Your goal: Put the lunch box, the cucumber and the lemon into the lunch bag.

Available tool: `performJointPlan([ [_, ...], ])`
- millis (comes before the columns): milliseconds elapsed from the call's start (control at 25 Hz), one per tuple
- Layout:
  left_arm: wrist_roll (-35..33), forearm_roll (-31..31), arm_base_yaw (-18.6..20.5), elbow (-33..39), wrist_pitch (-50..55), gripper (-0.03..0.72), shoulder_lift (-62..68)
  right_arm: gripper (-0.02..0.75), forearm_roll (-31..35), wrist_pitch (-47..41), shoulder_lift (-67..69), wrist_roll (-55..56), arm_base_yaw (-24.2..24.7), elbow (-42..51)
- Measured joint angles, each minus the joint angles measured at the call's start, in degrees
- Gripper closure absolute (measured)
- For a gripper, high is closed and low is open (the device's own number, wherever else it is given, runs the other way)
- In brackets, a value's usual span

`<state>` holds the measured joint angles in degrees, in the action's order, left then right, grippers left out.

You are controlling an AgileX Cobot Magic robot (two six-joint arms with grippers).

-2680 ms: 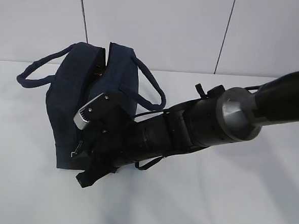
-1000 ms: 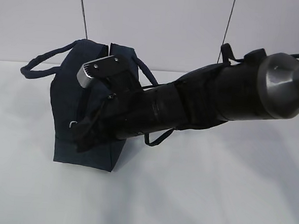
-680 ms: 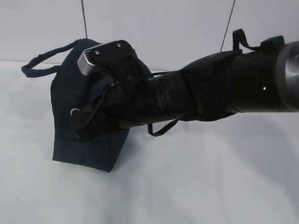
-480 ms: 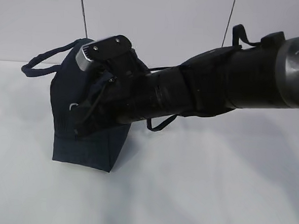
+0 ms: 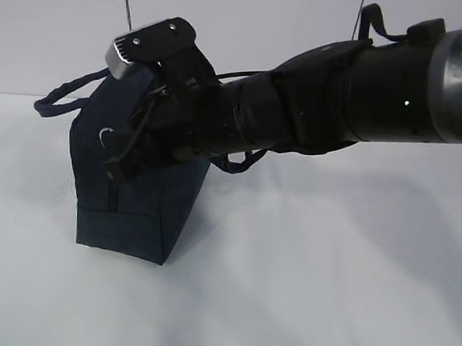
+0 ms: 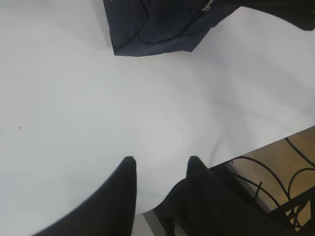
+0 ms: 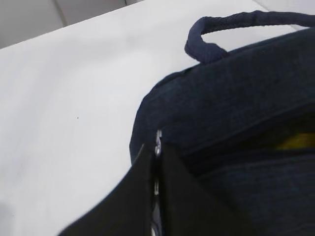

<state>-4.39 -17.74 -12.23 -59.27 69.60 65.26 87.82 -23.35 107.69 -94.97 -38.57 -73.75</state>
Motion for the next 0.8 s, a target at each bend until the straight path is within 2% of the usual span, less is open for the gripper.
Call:
performJointPlan([
  [160, -2.2, -1.5, 0.0, 3.7, -3.9, 0.428, 1.0, 0.751, -2.9, 1.1, 0.0, 0.0, 0.0, -0.9],
  [480, -12.6, -7.4, 0.0, 7.6, -14.9, 0.365, 4.1, 0.751, -5.6, 3.2, -0.1, -3.2, 0.0, -1.1],
  [800, -15.6, -9.6, 0.0, 7.7, -18.1, 0.36, 10.1, 0.751, -5.7, 4.0, -0.1, -7.2, 0.0, -1.1],
])
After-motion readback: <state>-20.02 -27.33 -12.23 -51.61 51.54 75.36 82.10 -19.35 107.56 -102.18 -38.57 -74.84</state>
